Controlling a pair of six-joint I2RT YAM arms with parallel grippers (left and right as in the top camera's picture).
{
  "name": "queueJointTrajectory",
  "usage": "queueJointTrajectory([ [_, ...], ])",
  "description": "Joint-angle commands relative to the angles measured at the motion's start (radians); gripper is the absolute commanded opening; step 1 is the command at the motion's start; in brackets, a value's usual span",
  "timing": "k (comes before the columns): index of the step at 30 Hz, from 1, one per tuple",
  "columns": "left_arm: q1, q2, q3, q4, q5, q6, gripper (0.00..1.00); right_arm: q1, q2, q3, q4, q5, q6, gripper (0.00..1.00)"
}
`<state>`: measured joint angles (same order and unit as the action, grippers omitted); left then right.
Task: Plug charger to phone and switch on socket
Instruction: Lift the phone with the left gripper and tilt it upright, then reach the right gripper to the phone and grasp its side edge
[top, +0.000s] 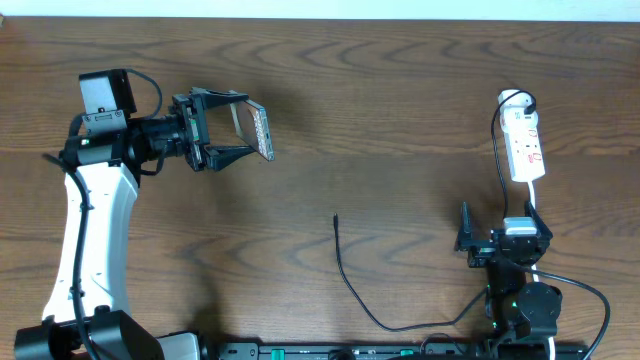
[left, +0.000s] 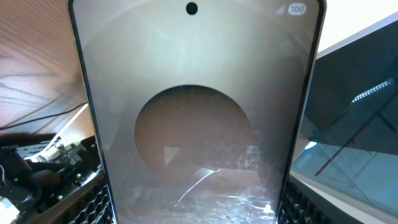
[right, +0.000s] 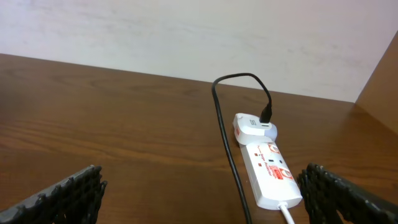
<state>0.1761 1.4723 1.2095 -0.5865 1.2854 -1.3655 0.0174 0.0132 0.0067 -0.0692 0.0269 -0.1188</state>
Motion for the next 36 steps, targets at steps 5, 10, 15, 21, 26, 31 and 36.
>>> queueJointTrajectory([
  [5,0.005,-0.019,0.018,0.005,0.062,-0.013,0.07,-0.008,-0.001,-0.001,-0.003,0.008,0.013,0.99],
  [10,0.005,-0.019,0.018,0.005,0.062,-0.013,0.08,-0.008,-0.001,-0.001,-0.003,0.008,0.010,0.99],
  [15,0.005,-0.019,0.018,0.005,0.063,-0.013,0.07,-0.008,-0.001,-0.001,-0.002,0.008,0.010,0.99],
  [21,0.005,-0.019,0.018,0.005,0.066,-0.013,0.07,-0.008,-0.001,-0.001,-0.003,-0.079,0.019,0.99],
  [26,0.005,-0.019,0.018,0.005,0.070,-0.008,0.07,-0.008,-0.001,-0.001,0.013,-0.156,0.111,0.99],
  [31,0.005,-0.019,0.018,0.005,0.069,-0.001,0.07,-0.008,0.035,0.062,0.004,-0.255,0.133,0.99],
  [36,0.005,-0.019,0.018,0.005,0.064,0.000,0.07,-0.008,0.269,0.280,-0.054,-0.295,0.133,0.99],
])
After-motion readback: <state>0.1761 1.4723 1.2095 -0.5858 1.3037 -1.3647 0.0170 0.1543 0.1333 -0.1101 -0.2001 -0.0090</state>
